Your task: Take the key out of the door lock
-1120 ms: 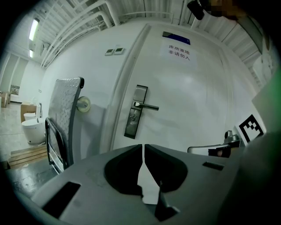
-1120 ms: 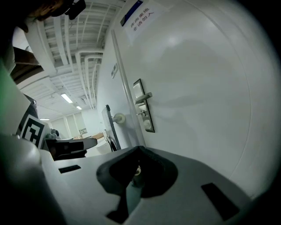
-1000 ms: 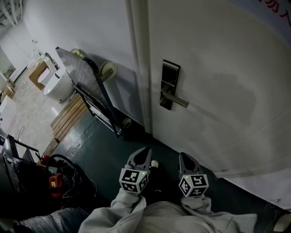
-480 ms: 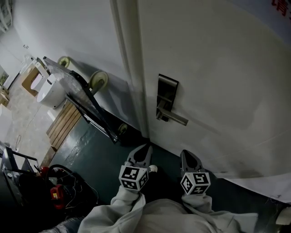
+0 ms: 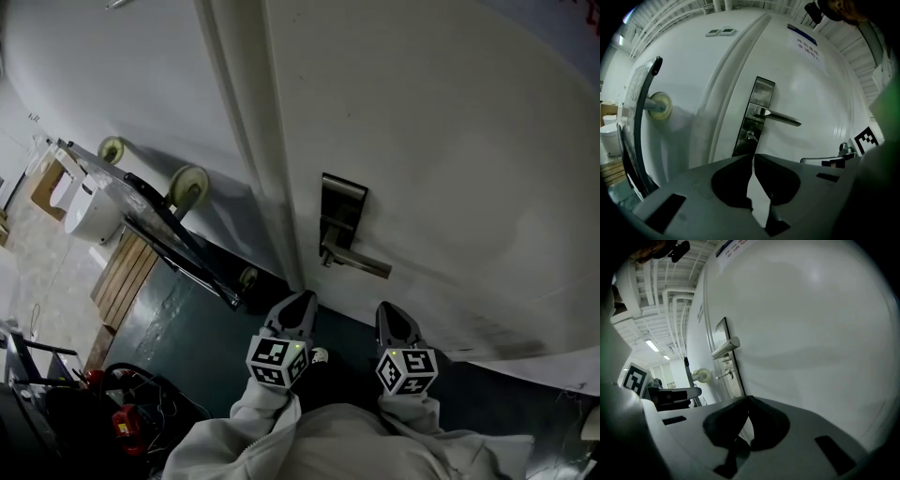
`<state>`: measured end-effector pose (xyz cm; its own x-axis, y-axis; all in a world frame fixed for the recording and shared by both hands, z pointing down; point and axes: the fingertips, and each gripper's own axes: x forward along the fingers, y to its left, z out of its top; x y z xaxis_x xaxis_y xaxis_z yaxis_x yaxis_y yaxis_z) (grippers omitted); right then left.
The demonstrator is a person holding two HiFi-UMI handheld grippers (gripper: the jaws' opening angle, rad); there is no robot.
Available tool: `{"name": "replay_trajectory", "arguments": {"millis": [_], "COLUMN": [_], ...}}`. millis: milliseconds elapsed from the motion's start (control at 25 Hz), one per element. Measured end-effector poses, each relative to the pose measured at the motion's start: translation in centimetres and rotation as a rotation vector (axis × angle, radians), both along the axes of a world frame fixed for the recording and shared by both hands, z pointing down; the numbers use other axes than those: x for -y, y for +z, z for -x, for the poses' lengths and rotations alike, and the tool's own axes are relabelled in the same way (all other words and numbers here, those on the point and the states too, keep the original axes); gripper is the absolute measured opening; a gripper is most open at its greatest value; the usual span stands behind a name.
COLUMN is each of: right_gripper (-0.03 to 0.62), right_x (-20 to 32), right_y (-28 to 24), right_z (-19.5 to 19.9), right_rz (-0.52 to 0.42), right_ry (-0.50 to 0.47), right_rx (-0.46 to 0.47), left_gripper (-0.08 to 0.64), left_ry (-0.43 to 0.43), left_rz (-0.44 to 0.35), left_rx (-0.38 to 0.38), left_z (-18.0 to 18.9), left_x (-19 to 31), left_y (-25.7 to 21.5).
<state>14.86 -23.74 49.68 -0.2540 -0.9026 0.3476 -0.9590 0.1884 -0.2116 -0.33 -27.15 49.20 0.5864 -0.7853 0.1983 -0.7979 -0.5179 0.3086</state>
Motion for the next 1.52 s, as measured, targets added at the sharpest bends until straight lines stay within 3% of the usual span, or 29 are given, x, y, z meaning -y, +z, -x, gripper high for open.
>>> {"name": "replay_trajectory", "arguments": {"millis": [680,1120,1240,1400,1520], "right_gripper": [0.052,0.052,0.052,0.052,0.052], "right_x": [2.9,3.1,3.1,3.2,3.2], "right_y": [0.5,0.5,0.4,0.4,0.2], "right_z": [0.6,1.1,1.3,1.6,1.7], "right_rz": [-0.007,-0.005,-0.007,0.0,0.0], "right_ry": [0.089,0.107,0.114,0.112,0.118], "right_rx": [-0.022,-0.039,-0.036,-0.034,-0.033], "left_gripper": [0.026,0.026,0.028,0.028,0.036], "left_ry": [0.119,0.163,0.191,0.213,0.232], "left_rz": [0.027,0.124,0.2,0.343,0.405], "left_rx": [-0.084,-0.213,-0.283,-0.442,-0.549], "left_z": [-0.3,-0.4,-0.5,-0.5,-0.6], "left_x": [3.8,4.2,4.0,3.8,3.8], "left_y": [0.4,0.6,1.1,1.6,1.3]}}
